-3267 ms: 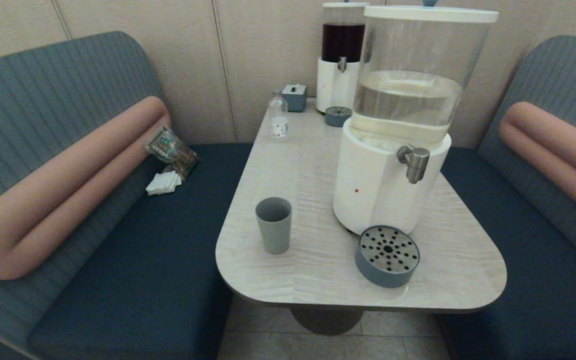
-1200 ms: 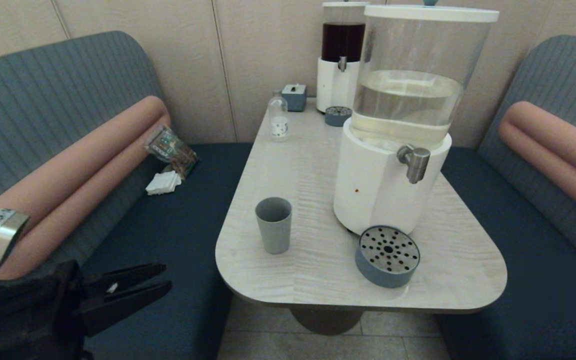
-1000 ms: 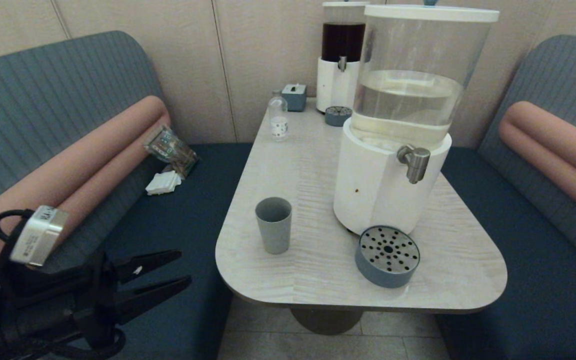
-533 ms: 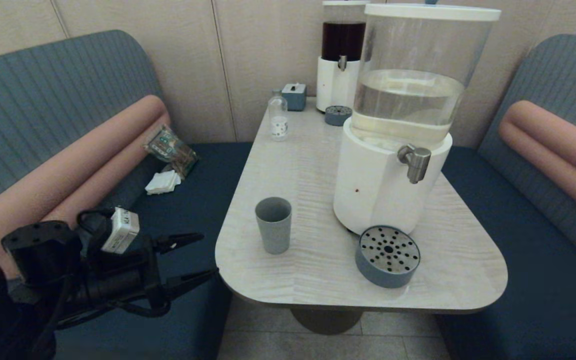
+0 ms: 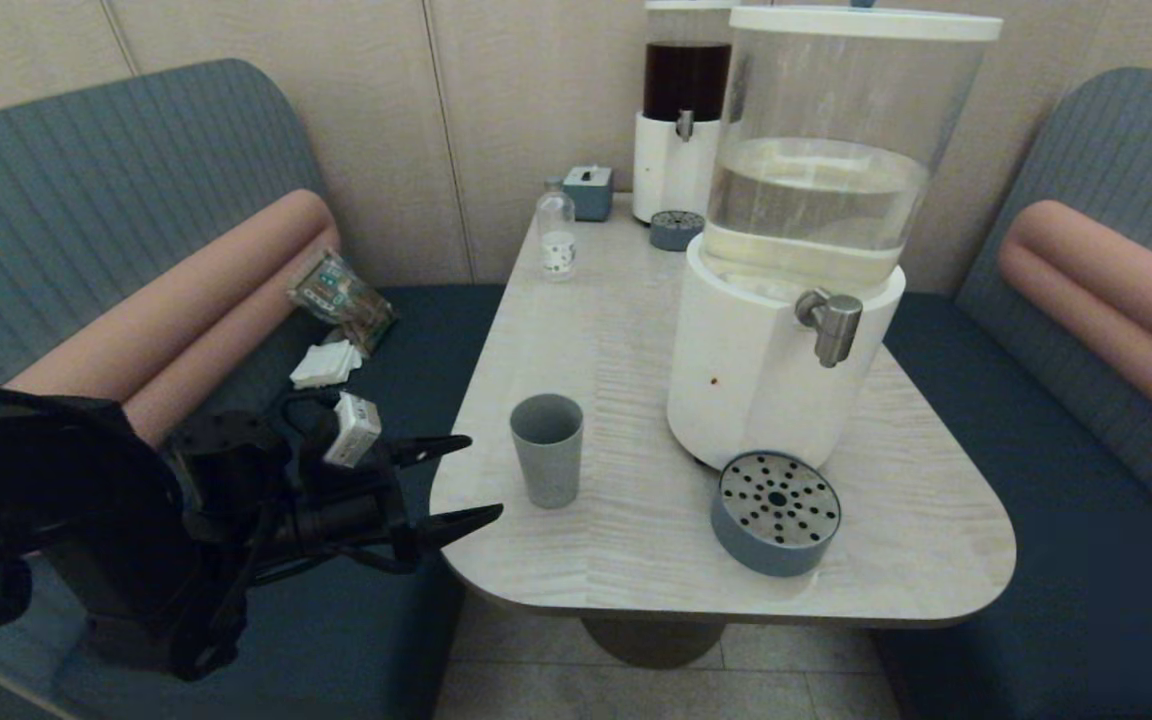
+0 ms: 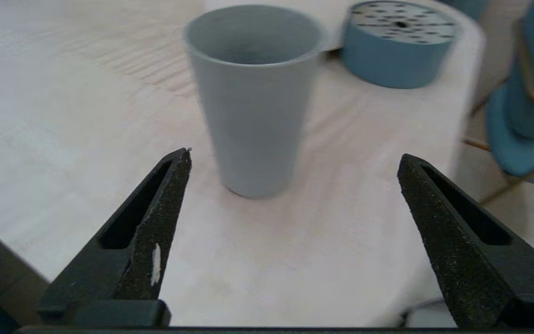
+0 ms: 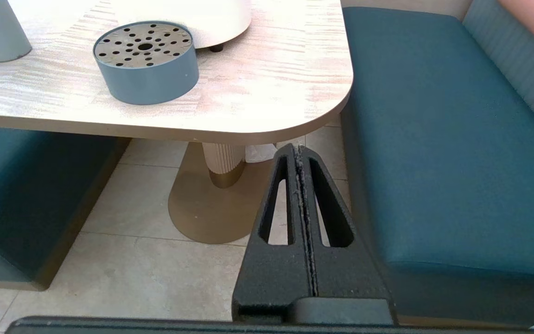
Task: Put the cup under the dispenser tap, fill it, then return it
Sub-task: Pick up the cup
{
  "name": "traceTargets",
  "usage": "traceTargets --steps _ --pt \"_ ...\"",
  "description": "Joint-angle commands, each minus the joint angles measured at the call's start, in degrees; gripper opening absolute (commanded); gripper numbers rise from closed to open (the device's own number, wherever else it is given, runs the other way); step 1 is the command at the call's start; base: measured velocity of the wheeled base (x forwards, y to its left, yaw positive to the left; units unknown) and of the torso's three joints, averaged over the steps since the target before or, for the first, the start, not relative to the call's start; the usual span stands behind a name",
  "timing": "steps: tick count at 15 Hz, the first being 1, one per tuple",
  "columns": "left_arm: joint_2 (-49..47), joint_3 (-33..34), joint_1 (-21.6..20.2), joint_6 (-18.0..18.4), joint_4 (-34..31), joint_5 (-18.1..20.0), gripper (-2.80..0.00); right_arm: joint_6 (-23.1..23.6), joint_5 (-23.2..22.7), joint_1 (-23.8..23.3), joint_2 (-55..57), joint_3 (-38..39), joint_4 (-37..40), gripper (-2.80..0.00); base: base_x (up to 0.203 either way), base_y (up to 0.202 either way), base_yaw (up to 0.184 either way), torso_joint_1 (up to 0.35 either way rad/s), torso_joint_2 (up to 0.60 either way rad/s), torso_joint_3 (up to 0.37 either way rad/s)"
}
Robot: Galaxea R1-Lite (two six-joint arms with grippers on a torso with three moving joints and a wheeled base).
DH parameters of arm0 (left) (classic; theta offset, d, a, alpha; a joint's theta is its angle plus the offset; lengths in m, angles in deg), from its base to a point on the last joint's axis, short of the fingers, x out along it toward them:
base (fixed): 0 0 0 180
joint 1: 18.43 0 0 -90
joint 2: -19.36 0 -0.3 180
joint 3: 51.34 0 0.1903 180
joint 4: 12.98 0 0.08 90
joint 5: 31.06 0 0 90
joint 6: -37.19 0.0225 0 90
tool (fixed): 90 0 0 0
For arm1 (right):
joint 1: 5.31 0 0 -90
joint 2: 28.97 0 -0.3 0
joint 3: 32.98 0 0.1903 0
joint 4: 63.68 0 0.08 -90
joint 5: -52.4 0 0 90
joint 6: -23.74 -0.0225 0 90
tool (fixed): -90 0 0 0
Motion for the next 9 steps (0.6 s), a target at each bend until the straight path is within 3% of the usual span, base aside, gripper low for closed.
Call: traceTargets --steps 1,9 --pt "-4.4 -4.5 0.4 -0.1 0.5 -1.1 0.0 0.0 0.0 0.0 0.1 0.0 0.0 -2.8 0.0 0.0 0.0 0.0 0.0 0.0" --pt "-12.0 -16.3 4.1 -2.8 0.5 -8.2 0.0 -0.1 0.0 0.0 0.1 0.0 0.0 -2.8 0.0 0.0 0.0 0.0 0.0 0.0"
